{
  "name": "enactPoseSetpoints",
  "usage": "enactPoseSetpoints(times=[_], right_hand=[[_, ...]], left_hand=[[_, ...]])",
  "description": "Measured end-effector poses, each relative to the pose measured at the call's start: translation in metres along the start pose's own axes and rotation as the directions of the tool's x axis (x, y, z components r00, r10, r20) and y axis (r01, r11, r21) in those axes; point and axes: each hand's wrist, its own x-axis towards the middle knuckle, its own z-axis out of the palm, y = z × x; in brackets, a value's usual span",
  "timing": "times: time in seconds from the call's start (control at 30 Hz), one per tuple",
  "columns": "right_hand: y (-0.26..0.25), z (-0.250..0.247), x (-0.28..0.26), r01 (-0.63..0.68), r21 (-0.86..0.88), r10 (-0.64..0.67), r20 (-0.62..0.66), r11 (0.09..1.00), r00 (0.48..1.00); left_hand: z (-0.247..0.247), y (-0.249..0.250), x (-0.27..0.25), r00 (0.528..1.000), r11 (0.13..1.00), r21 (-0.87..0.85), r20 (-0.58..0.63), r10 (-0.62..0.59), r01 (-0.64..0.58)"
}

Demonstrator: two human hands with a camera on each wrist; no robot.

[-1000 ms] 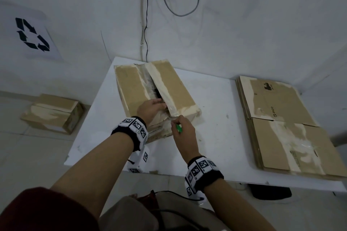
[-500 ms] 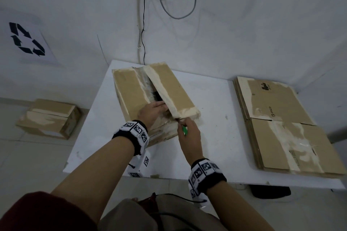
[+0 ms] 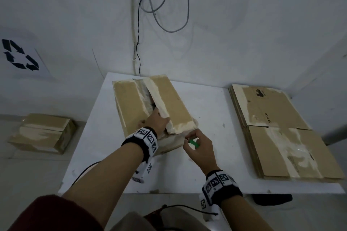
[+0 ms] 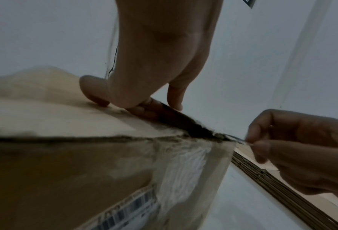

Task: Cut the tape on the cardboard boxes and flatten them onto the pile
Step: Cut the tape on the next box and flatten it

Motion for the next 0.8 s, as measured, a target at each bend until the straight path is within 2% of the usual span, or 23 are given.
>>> enactPoseSetpoints(times=[0.1, 0.2, 0.27, 0.43, 0.53, 0.6, 0.7, 0.73, 0.8], right_hand=[[0.000, -0.009, 0.003, 0.033, -0.022, -0.032, 0.030, 0.999, 0.999], [-0.003, -0.015, 0.016, 0.070, -0.070, -0.072, -0.028, 0.995, 0.997], [-0.003, -0.017, 0.028, 0.024, -0.061, -0.031, -0.107, 0.998, 0.994], [0.013, -0.019, 0.050, -0.120, -0.047, 0.100, -0.299, 0.992, 0.949], [0.015, -0.024, 0.054, -0.248, -0.014, 0.231, -0.318, 0.969, 0.919], [0.015, -0.024, 0.050, -0.311, 0.027, 0.305, -0.291, 0.950, 0.907], [0.011, -0.026, 0.040, -0.328, 0.113, 0.346, -0.331, 0.938, 0.878], [0.009, -0.027, 0.035, -0.329, 0.147, 0.358, -0.285, 0.933, 0.889], [0.005, -0.026, 0.027, -0.340, 0.153, 0.357, -0.106, 0.928, 0.928]], left_hand=[[-0.015, 0.003, -0.002, 0.993, 0.997, 0.050, 0.108, 0.056, -0.062], [-0.036, 0.015, -0.012, 0.967, 0.961, 0.240, 0.243, 0.080, -0.140], [-0.047, 0.020, -0.013, 0.943, 0.920, 0.345, 0.326, 0.066, -0.184], [-0.063, 0.028, -0.007, 0.929, 0.709, 0.652, 0.371, 0.011, -0.269], [-0.068, 0.032, -0.002, 0.955, 0.604, 0.757, 0.295, 0.021, -0.248], [-0.068, 0.036, 0.001, 0.964, 0.605, 0.766, 0.268, 0.007, -0.217], [-0.054, 0.041, 0.002, 0.947, 0.672, 0.684, 0.310, 0.088, -0.286], [-0.045, 0.042, -0.001, 0.938, 0.692, 0.649, 0.323, 0.126, -0.317], [-0.023, 0.043, -0.008, 0.920, 0.693, 0.623, 0.357, 0.160, -0.363]])
